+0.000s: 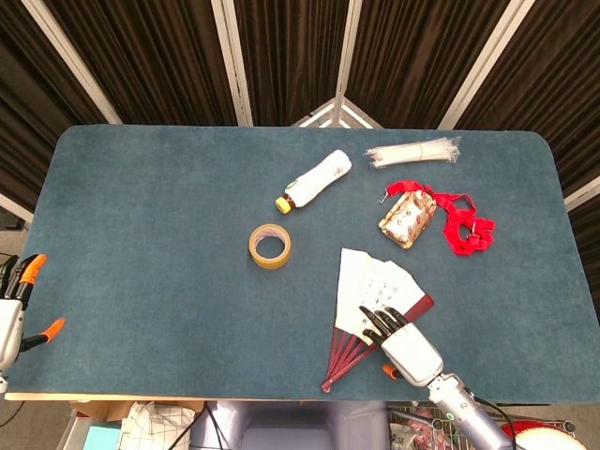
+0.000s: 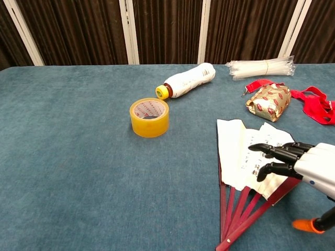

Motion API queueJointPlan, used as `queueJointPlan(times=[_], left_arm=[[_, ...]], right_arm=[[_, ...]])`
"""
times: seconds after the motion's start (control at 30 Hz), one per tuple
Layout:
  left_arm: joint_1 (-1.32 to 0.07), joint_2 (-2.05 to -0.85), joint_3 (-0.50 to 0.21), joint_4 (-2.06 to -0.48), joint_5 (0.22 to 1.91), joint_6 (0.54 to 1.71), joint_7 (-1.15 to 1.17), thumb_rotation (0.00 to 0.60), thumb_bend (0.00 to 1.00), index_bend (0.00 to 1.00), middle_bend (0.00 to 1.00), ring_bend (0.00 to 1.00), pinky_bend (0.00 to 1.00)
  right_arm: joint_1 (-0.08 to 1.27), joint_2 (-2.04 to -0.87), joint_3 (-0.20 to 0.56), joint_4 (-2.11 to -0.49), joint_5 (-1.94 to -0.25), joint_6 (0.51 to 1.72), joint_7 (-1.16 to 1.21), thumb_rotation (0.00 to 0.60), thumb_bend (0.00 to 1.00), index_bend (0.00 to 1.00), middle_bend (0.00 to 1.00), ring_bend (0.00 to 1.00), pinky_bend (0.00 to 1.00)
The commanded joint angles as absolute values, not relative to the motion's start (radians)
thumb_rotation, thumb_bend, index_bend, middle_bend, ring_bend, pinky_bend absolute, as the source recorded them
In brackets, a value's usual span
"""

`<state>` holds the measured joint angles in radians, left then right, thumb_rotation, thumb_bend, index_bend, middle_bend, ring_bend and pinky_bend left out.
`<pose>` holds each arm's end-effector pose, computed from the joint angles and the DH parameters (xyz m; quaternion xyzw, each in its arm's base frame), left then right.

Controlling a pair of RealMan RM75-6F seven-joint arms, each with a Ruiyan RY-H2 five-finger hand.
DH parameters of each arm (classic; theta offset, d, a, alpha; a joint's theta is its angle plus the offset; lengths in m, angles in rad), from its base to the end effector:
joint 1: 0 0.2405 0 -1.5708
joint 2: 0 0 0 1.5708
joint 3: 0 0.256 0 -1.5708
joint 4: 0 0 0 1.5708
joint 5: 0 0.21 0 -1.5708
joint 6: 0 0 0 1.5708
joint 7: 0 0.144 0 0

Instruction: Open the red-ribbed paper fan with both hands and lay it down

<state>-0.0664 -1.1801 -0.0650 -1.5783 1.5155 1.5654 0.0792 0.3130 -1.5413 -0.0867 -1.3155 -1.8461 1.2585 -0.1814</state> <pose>-0.3080 0.1780 0.1545 -0.5842 -0.3477 -0.3986 0.6156 -0.2441 -0.1938 -0.0169 0.8098 -0.2589 0.3784 0.3662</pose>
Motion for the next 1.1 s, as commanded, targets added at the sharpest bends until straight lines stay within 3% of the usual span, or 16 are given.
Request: queueJointPlan(times=[0.03, 0.9, 1.1], left_arm=[[-0.067, -1.181, -0.065, -1.578, 1.515, 1.564, 0.081, 0.600, 0.24, 0.08, 0.08, 0.00, 0.10], [-0.082, -1.200, -0.066, -1.570, 1.506, 1.539, 0.104, 0.600, 0.24, 0.08, 0.08, 0.00, 0.10], [-0.083, -1.202, -0.067, -1.569, 1.505, 1.537, 0.104, 0.600, 0.24, 0.08, 0.08, 0.00, 0.10]], right_arm=[[0.319, -1.549, -0.088, -1.306, -1.844, 1.254, -0.178, 0.600, 0.16, 0.36, 0.07, 0.19, 0.19], [0.378, -1.612, -0.082, -1.257, -1.821, 1.224, -0.181, 0.600, 0.25, 0.43, 0.07, 0.19, 0.19], [0.386, -1.625, -0.079, -1.251, -1.814, 1.223, -0.183, 0.600, 0.31, 0.49, 0.09, 0.20, 0.21]])
